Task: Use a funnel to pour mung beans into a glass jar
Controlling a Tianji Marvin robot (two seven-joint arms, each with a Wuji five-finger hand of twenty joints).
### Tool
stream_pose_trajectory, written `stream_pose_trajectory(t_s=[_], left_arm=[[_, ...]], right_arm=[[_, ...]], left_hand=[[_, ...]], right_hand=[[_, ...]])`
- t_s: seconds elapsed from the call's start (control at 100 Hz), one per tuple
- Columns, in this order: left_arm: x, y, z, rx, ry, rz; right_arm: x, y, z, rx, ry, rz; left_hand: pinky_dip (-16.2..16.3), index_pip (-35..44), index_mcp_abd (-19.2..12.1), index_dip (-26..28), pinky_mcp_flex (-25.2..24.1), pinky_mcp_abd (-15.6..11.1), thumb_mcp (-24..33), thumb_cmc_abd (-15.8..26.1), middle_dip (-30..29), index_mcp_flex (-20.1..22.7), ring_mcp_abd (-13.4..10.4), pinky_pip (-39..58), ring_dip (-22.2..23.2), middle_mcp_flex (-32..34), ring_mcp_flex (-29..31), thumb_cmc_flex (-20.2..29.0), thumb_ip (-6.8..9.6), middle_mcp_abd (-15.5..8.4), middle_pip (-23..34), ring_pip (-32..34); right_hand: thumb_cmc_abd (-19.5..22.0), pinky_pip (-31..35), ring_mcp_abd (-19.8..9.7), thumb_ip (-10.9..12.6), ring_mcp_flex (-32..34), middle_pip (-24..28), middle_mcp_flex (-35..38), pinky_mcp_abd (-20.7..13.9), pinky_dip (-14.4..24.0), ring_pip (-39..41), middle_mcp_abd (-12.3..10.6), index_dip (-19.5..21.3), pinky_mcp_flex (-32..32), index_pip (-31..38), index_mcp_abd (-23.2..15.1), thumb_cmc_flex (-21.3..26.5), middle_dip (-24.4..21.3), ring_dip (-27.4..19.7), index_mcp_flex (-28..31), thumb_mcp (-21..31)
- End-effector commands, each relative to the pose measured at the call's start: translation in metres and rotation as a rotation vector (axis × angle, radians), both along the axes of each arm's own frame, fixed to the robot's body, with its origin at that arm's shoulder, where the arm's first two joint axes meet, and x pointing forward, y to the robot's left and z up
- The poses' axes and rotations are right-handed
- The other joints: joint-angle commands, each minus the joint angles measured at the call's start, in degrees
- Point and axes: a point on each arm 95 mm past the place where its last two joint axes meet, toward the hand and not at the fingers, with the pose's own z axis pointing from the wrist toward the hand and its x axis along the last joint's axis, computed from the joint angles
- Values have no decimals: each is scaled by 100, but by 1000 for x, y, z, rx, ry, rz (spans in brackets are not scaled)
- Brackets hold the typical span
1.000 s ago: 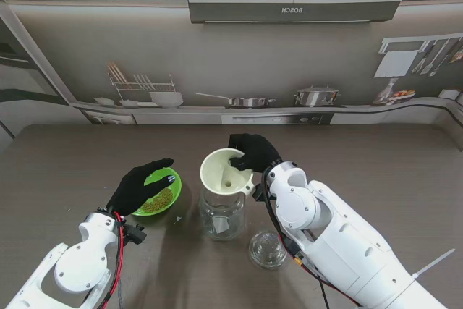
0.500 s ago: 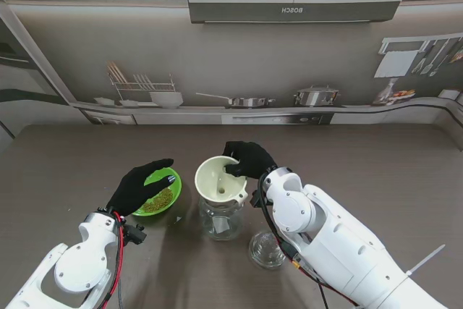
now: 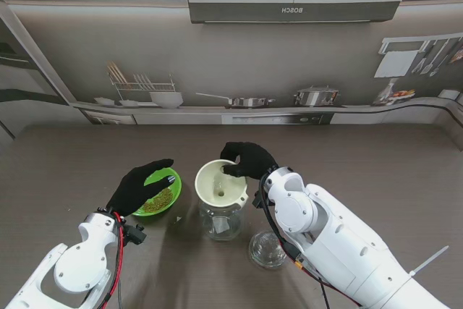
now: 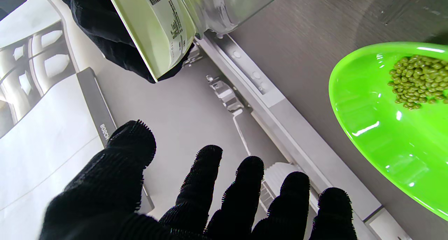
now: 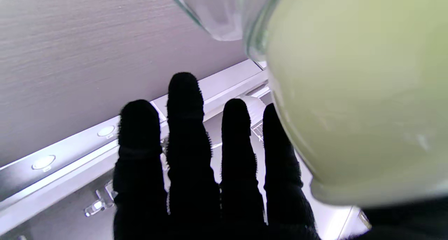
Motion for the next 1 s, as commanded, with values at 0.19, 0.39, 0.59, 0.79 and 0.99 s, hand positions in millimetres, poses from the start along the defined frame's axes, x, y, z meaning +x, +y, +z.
stream_pose_trajectory(t_s=[0.19, 0.39, 0.59, 0.79, 0.99], left_arm=[[-1, -4, 1, -3, 7, -18], [0, -5, 1, -4, 9, -21], [0, -5, 0, -4, 11, -22], [0, -6, -1, -4, 16, -24], [2, -9, -2, -4, 26, -31]], right_arm=[[-3, -5, 7, -24, -14, 26], [-7, -13, 20, -32, -46, 50], [-16, -19, 33, -2, -111, 40], [-29, -27, 37, 64, -178, 0], [-44, -35, 33, 113, -233, -43]], left_hand=[[49, -52, -77, -19, -64, -90, -96, 185, 9, -21, -9, -84, -17, 7, -40, -28, 209, 9, -21, -64], [48, -58, -78, -21, -66, -96, -98, 188, 10, -36, -8, -84, -18, 8, -41, -26, 209, 7, -19, -65], [48, -53, -78, -20, -65, -84, -101, 190, 9, -24, -13, -84, -18, 6, -45, -27, 209, 6, -20, -67], [49, -56, -84, -21, -62, -91, -98, 187, 10, -31, -11, -83, -17, 11, -38, -23, 210, 8, -18, -64], [50, -52, -77, -20, -57, -87, -90, 187, 9, -20, -5, -79, -16, 2, -35, -17, 211, 7, -21, -62]], right_hand=[[-222, -551, 375, 186, -986, -311, -1054, 416, -198, -707, 190, 241, -608, -536, -190, -608, -338, -534, -677, -585], [-35, -1001, 360, 219, -1407, -504, -1426, 416, -299, -903, 122, 176, -1004, -921, -256, -879, -592, -716, -957, -1184], [-1, -1115, 230, 252, -1445, -546, -1405, 307, -322, -941, 32, 170, -1072, -1002, -311, -932, -638, -747, -918, -1405], [149, -1018, 89, 313, -1215, -565, -1143, 191, -301, -871, -69, 177, -859, -1041, -335, -875, -657, -735, -792, -1460], [97, -973, -33, 338, -1046, -641, -1008, 94, -332, -856, -141, 176, -706, -1095, -384, -848, -682, -736, -758, -1484]])
